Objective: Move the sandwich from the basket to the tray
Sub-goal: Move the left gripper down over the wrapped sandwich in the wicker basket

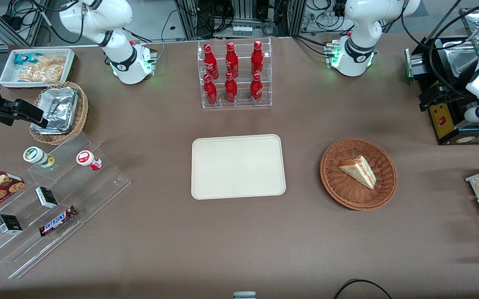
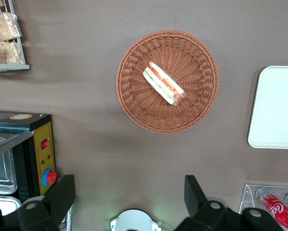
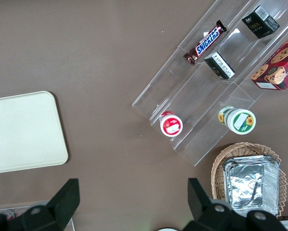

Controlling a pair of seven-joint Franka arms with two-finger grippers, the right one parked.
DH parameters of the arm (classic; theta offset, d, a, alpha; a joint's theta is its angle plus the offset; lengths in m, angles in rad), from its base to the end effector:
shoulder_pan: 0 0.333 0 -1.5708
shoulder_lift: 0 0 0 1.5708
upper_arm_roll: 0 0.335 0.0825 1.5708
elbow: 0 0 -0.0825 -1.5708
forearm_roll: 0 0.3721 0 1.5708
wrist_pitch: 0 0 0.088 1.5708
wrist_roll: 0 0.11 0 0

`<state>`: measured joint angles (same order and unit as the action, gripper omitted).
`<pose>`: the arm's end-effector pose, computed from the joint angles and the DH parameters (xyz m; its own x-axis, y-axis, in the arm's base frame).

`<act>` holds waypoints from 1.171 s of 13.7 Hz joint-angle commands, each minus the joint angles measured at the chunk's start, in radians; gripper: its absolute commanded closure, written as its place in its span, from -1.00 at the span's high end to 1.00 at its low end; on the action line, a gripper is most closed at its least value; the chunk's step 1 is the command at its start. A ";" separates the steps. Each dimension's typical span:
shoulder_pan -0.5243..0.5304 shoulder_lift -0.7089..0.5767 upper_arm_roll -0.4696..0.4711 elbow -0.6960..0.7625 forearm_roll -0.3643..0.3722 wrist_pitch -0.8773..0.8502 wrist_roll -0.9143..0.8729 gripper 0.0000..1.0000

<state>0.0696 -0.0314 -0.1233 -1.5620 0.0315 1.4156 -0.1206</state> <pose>0.5147 -0.0250 0.6484 0.9913 0.0725 -0.1098 0.0674 -0.9965 -0.0489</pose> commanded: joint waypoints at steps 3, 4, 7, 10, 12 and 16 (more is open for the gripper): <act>-0.001 0.034 -0.001 0.011 0.007 0.003 -0.002 1.00; -0.002 0.057 -0.001 0.011 0.007 0.009 -0.005 1.00; -0.013 0.139 -0.001 -0.036 0.001 0.087 -0.089 1.00; -0.033 0.139 -0.001 -0.240 0.004 0.381 -0.259 1.00; -0.051 0.139 -0.001 -0.387 0.005 0.616 -0.423 1.00; -0.077 0.140 -0.006 -0.538 0.005 0.799 -0.742 1.00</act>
<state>0.0147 0.1464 -0.1280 -2.0392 0.0312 2.1713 -0.7236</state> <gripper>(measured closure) 0.000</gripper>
